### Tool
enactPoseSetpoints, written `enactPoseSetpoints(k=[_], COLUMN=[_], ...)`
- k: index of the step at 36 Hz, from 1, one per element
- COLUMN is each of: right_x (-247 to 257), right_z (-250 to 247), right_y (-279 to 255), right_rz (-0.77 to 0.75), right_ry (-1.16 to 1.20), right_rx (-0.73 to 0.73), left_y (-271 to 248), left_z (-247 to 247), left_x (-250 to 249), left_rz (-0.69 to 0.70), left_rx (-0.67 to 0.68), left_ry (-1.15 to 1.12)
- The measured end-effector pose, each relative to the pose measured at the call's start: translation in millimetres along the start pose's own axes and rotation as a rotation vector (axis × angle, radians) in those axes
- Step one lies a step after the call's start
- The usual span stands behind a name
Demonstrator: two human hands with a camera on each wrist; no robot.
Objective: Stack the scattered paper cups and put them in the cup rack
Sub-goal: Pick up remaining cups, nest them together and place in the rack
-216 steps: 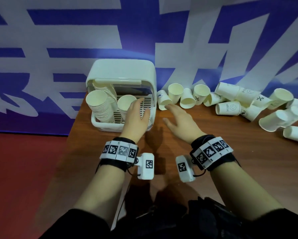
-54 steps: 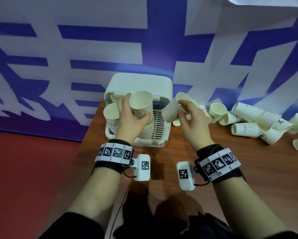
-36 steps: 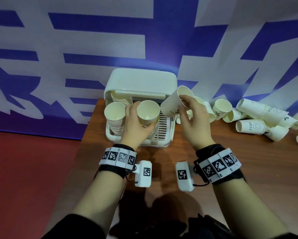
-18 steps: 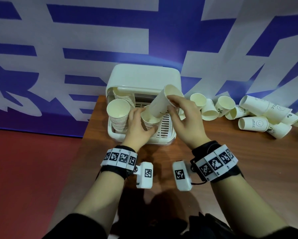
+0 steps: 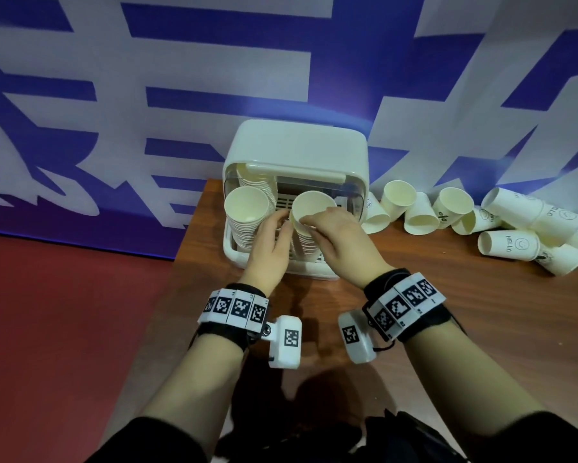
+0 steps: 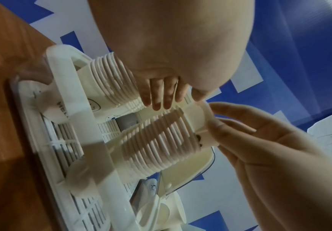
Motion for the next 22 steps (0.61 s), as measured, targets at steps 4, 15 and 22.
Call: enactPoseSetpoints(k=[4, 15, 22], right_x=[-5.2, -26.6, -35.7], right_z=[7.8, 12.6, 16.0], right_y=[-2.8, -7.3, -8.3], right_rz=[-0.016, 0.276, 0.355], right_ry=[-0.024, 0.075, 0.178], right_rx=[0.009, 0.061, 0.014], left_y=[0.2, 4.4, 8.1], left_z=[-1.4, 2.9, 6.1], left_x=[-4.7, -4.5, 1.4], left_rz=[0.029, -0.007, -0.053], left_rx=[-0.034, 0.005, 0.027], left_ry=[0.025, 0.092, 0.094])
Point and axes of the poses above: each hand's wrist, its own y-axis towards the middle knuckle, its own z-axis out of the palm, x = y × z, the point moved 6 cm from there along y, towards the middle knuckle, and after that the axes turned 2 degrees about x, right-handed, at the moved point
